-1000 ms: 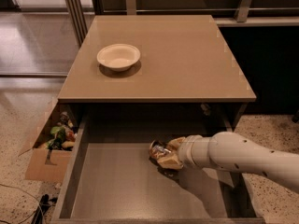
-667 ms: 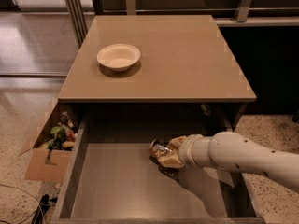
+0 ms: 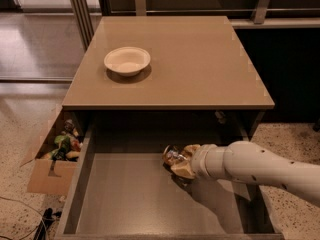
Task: Place orange can into top drawer
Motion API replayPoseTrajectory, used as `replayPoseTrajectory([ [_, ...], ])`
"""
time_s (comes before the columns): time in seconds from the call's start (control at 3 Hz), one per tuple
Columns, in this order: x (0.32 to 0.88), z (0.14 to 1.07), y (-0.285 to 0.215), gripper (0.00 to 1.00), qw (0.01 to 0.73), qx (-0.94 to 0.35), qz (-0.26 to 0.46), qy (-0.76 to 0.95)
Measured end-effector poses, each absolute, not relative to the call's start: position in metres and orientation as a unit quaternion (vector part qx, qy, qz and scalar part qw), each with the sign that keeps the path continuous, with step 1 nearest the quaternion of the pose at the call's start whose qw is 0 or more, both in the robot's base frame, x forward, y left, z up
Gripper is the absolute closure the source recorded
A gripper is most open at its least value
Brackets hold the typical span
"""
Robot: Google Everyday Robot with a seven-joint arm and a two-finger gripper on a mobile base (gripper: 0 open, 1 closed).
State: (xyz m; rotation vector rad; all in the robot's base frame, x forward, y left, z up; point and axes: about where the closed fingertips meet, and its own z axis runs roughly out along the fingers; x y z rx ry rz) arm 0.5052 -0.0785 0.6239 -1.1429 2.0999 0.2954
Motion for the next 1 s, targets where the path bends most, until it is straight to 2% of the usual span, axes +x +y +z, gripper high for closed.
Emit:
replayPoseTrajectory([
  [0.33, 0.5052, 0.6239, -0.0785, 0.04, 0.358, -0.443, 0.114, 0.814],
  [0.67, 0.5052, 0.6239, -0.0784, 0.00, 0.358, -0.443, 0.115, 0.814],
  [1.0, 0.5052, 0.6239, -0.0784, 0.00, 0.358, -0.443, 0.115, 0.814],
])
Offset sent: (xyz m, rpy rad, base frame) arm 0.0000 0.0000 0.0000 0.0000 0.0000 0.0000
